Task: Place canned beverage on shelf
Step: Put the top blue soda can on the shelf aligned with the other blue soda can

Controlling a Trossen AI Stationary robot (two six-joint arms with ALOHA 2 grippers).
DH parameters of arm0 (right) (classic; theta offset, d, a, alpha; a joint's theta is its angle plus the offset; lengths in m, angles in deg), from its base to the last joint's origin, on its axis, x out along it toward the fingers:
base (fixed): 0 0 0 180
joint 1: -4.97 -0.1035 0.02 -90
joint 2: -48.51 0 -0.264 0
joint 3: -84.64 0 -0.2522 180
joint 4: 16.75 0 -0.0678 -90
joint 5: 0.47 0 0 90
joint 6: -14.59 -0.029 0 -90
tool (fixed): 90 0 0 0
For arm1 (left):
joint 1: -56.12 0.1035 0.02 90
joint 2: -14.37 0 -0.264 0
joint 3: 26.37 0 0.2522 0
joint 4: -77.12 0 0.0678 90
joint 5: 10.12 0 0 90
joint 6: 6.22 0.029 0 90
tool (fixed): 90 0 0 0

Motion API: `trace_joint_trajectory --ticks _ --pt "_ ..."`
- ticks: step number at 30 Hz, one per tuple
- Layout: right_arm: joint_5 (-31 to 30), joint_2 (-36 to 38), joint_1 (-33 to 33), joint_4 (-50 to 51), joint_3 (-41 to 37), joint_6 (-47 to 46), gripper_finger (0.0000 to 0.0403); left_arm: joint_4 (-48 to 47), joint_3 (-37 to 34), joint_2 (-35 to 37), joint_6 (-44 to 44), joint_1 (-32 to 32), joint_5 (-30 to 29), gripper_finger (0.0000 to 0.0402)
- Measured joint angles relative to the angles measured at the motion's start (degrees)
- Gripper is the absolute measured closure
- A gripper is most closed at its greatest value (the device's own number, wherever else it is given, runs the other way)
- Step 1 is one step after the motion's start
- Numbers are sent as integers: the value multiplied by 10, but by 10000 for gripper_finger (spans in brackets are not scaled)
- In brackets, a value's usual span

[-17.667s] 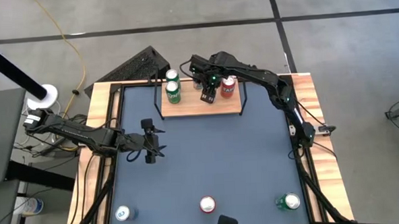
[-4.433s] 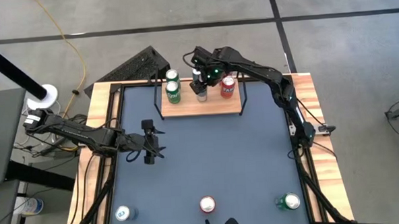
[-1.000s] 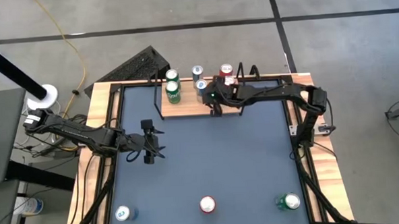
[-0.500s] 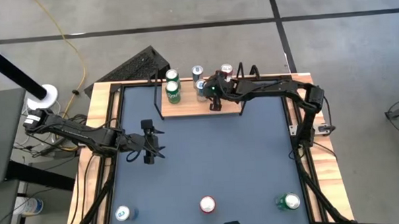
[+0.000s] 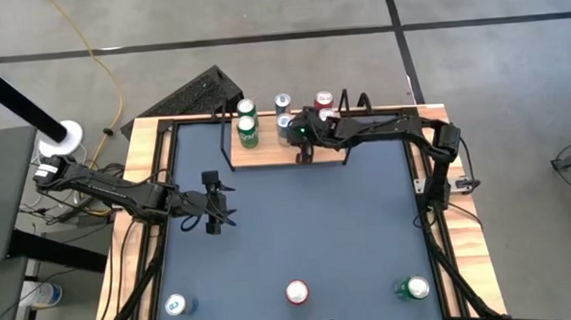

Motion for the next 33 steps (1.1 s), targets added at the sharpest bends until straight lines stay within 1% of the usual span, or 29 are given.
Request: trace_joint_trajectory --ticks 7,14,18,23,29,33 --pt "18 0 -10 -13 0 -22 403 0 0 0 -1 0 0 120" --pt "31 0 -28 28 0 -41 403 0 0 0 -1 0 1 120" --pt "48 0 -40 -15 0 -48 403 0 0 0 -1 0 1 120" --pt "47 0 -53 -69 0 -62 403 0 0 0 -2 0 1 120" --pt "13 0 -59 -118 0 -63 403 0 0 0 -1 0 1 120" --pt "8 0 -58 -151 0 -63 403 0 0 0 -1 0 1 120"
